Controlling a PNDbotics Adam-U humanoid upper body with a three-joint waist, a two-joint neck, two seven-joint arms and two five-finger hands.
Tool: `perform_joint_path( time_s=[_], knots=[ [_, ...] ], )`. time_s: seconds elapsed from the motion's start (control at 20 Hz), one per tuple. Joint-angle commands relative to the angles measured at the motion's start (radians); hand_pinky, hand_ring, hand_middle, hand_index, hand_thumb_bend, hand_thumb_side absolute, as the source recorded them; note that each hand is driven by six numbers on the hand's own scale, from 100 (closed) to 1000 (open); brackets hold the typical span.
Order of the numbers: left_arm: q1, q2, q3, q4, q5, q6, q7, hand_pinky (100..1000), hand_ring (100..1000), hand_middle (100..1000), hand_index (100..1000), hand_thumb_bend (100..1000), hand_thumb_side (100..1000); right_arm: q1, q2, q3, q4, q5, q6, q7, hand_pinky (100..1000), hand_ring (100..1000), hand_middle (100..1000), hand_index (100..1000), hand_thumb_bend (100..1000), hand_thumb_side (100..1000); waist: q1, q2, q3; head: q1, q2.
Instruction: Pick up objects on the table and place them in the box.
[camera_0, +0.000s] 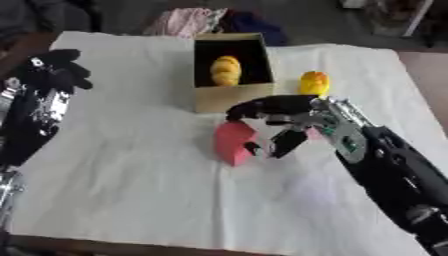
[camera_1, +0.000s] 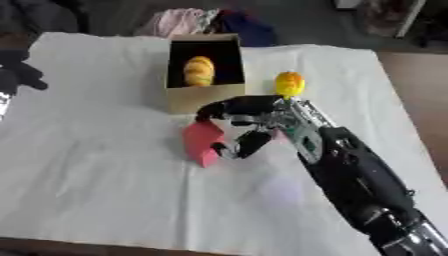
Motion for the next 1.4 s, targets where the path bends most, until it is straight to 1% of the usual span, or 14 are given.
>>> perform_joint_path(
  time_s=[0.05,0.2,0.25,0.3,0.35,0.4,0.45,0.55,0.6,0.7,0.8,0.9,1.1,1.4],
  knots=[
    [-0.014,0.006,0.004,-0.02,0.003,-0.002,-0.003,838,618,603,821,100,632,-0.01,0.0,0.006,0.005,0.02,-0.109,0.123,976,999,982,1000,100,605,-0.003,0.001,0.003,-0.002,0.001],
    [-0.014,0.004,0.004,-0.02,0.004,-0.002,-0.004,838,617,601,821,100,632,-0.007,0.004,0.008,0.008,0.03,-0.112,0.136,956,978,947,1000,100,539,-0.004,0.002,0.004,-0.002,0.003],
    [-0.014,0.004,0.004,-0.02,0.004,-0.002,-0.004,838,617,601,821,100,632,-0.006,0.005,0.009,0.009,0.033,-0.114,0.139,953,973,938,1000,100,530,-0.004,0.002,0.005,-0.002,0.004],
    [-0.014,0.003,0.004,-0.02,0.004,-0.002,-0.005,839,616,600,821,100,632,-0.006,0.006,0.01,0.009,0.034,-0.116,0.141,937,948,894,1000,100,412,-0.005,0.002,0.005,-0.002,0.005],
    [-0.014,0.003,0.004,-0.02,0.004,-0.002,-0.005,839,616,600,821,100,633,-0.005,0.006,0.01,0.008,0.033,-0.118,0.141,930,936,868,1000,100,345,-0.005,0.002,0.006,-0.002,0.005],
    [-0.014,0.002,0.004,-0.02,0.004,-0.002,-0.005,838,616,600,821,100,633,-0.005,0.007,0.008,0.006,0.03,-0.12,0.137,914,910,804,1000,100,312,-0.005,0.002,0.006,-0.002,0.005],
    [-0.013,0.002,0.005,-0.02,0.004,-0.002,-0.005,839,616,600,821,100,632,-0.005,0.007,0.006,0.003,0.026,-0.12,0.129,907,898,769,1000,100,311,-0.005,0.002,0.006,-0.001,0.005],
    [-0.013,0.001,0.005,-0.02,0.004,-0.001,-0.004,839,616,600,821,100,633,-0.005,0.008,-0.001,-0.005,0.013,-0.121,0.109,873,850,622,986,100,294,-0.005,0.002,0.006,-0.001,0.005],
    [-0.013,0.001,0.005,-0.02,0.005,-0.001,-0.004,839,616,600,821,100,632,-0.005,0.008,-0.008,-0.01,0.0,-0.121,0.095,856,829,569,969,100,281,-0.005,0.001,0.006,-0.001,0.003],
    [-0.013,0.0,0.005,-0.02,0.005,-0.002,-0.005,840,618,601,822,100,632,-0.003,0.011,-0.021,-0.02,-0.03,-0.12,0.064,825,794,503,941,100,257,-0.005,0.001,0.005,0.0,-0.002],
    [-0.012,-0.001,0.005,-0.02,0.006,-0.002,-0.006,841,624,602,822,100,630,-0.002,0.011,-0.031,-0.026,-0.062,-0.117,0.032,801,771,472,922,100,238,-0.005,0.001,0.005,-0.001,-0.006],
    [-0.012,-0.001,0.006,-0.02,0.007,-0.004,-0.007,842,626,602,823,100,628,-0.001,0.009,-0.035,-0.029,-0.096,-0.112,-0.002,790,761,461,915,100,226,-0.005,0.0,0.005,-0.001,-0.008],
    [-0.012,0.0,0.01,-0.02,0.008,-0.008,-0.006,842,628,603,823,100,623,-0.006,-0.006,-0.023,-0.044,-0.158,-0.097,-0.059,784,756,457,916,100,215,-0.006,-0.003,0.004,0.0,-0.006],
    [-0.009,0.003,0.018,-0.02,0.008,-0.012,0.0,841,627,603,823,100,619,-0.022,-0.041,-0.026,-0.1,-0.243,-0.064,-0.07,782,752,454,920,100,205,-0.007,-0.007,0.001,0.004,0.0]
  ],
)
